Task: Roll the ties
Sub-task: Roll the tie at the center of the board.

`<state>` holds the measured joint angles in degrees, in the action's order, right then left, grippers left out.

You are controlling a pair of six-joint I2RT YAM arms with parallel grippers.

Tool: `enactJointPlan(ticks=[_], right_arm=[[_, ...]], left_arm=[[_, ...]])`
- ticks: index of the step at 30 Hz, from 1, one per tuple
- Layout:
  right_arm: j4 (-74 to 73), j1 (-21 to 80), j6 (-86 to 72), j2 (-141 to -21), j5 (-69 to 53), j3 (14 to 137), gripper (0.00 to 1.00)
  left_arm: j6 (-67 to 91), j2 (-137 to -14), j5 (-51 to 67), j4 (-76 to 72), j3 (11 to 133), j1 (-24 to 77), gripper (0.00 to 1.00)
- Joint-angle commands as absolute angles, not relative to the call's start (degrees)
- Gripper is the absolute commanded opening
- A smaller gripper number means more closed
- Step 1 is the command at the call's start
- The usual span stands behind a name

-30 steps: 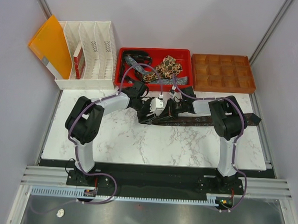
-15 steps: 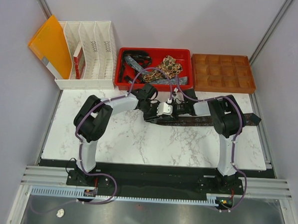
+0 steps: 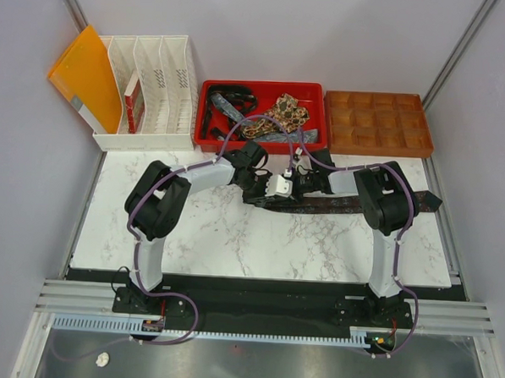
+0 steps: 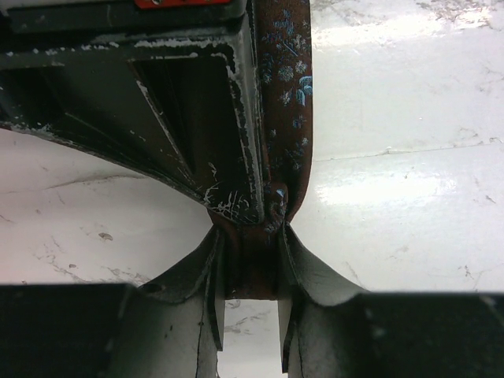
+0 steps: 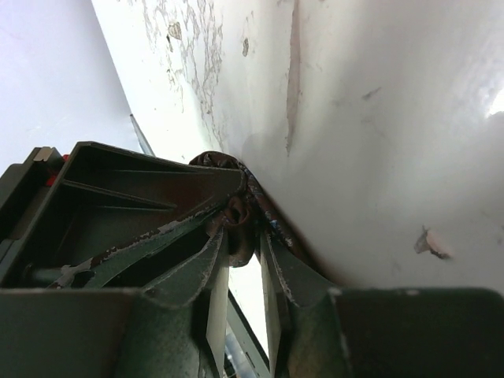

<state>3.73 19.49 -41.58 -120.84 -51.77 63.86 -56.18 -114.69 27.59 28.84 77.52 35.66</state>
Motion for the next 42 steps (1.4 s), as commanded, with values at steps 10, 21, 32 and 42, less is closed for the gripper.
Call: enactJointPlan(ticks=[10,21,32,42], right_arm=[[-1.8,19.6,-36.9,-121.6,-44.0,64.9,0.00],[-10.7,18.5,-30.9,-123.0,-39.8,67.0,0.00],[-10.7,18.3,-33.2,-122.9,-42.4,68.9,0.23],[-9.6,17.9,-35.2,-122.7,-43.0,69.1,0.17]], left_arm=[[-59.2,-116.4,23.1,32.3,77.1,35.5,0.18],[-60.2,-114.7,23.5,33.7,76.2,33.2,0.18],[-60.8,-115.0,23.5,34.0,76.4,33.2,0.15],[-60.6,-115.3,23.8,34.1,76.4,33.2,0.15]])
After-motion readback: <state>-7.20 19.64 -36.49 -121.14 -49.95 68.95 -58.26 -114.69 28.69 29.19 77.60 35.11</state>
